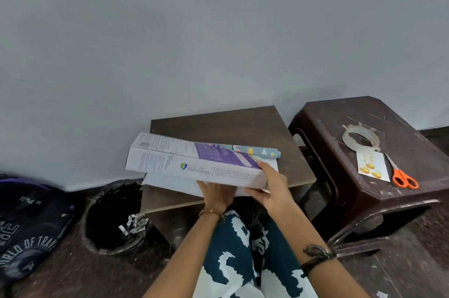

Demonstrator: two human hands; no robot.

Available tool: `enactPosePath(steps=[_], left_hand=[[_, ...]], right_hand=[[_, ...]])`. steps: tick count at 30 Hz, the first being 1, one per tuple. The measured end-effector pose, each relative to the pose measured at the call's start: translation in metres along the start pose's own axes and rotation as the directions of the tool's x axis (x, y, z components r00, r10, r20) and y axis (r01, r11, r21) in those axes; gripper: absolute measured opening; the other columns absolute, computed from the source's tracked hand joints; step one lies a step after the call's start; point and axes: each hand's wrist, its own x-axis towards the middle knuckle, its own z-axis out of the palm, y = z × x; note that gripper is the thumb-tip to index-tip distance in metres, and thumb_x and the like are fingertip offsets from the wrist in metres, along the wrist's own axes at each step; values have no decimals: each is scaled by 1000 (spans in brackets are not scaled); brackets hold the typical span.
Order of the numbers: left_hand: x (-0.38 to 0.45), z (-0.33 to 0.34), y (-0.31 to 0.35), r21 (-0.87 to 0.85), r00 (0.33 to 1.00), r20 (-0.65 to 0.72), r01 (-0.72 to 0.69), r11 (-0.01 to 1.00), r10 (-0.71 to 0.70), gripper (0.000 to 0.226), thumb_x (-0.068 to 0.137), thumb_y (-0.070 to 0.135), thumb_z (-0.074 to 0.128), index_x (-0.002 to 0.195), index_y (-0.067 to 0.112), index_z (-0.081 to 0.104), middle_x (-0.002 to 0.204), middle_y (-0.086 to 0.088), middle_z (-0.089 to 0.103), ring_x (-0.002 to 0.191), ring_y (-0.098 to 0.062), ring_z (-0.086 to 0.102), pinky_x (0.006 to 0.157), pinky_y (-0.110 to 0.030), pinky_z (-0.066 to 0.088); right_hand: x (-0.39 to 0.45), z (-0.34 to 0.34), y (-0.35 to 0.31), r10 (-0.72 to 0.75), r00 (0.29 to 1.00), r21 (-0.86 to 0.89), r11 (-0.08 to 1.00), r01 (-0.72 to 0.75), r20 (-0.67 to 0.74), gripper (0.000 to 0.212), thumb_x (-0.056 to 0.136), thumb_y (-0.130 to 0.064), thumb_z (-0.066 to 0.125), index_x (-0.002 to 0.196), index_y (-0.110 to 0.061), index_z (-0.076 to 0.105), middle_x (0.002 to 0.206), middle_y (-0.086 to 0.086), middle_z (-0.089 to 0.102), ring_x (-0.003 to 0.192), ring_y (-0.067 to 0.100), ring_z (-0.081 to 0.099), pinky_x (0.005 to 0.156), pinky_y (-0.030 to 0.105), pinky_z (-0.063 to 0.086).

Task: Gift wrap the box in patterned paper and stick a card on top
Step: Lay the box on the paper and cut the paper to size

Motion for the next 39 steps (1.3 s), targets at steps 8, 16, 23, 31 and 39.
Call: enactPosePath(steps=[8,16,23,31,39], left_hand=[[-13,11,15,-322,954,299,93,942,8,70,89,48,49,147,28,16,154,1,20,144,-24,7,109,-55,-13],[-18,5,17,-283,931,366,122,951,-11,77,93,54,36,149,16,1,157,-8,-7,143,-28,-16,106,-58,-20],[-14,-3,17,-246,896,444,131,960,-8,80,93,56,34,149,14,-4,156,-10,-14,142,-30,-20,105,-58,-21],[-13,-4,19,-222,878,478,143,965,-20,83,92,59,31,148,13,-11,155,-12,-19,141,-29,-23,105,-60,-19],[-12,-11,21,-176,873,482,185,967,-79,98,88,61,41,145,9,-20,151,-11,-31,140,-26,-25,108,-58,-13]], right_hand=[[9,-7,10,-50,997,-70,997,45,-65,48,82,-18,69,113,-15,33,107,13,50,82,20,57,57,39,56],[40,9,4,-106,983,43,993,114,-151,53,79,-10,72,113,-16,32,100,12,52,86,20,57,74,41,53],[48,-10,-4,-170,981,-51,985,165,-97,31,83,-16,68,105,-7,49,80,6,59,72,14,58,73,33,52],[34,-27,-14,-15,988,-199,979,47,155,18,83,-21,66,93,-12,53,88,10,60,81,17,60,74,31,52],[-46,11,-54,-626,556,-269,498,825,546,47,81,-15,69,124,-18,50,111,-7,58,106,10,58,82,27,53]])
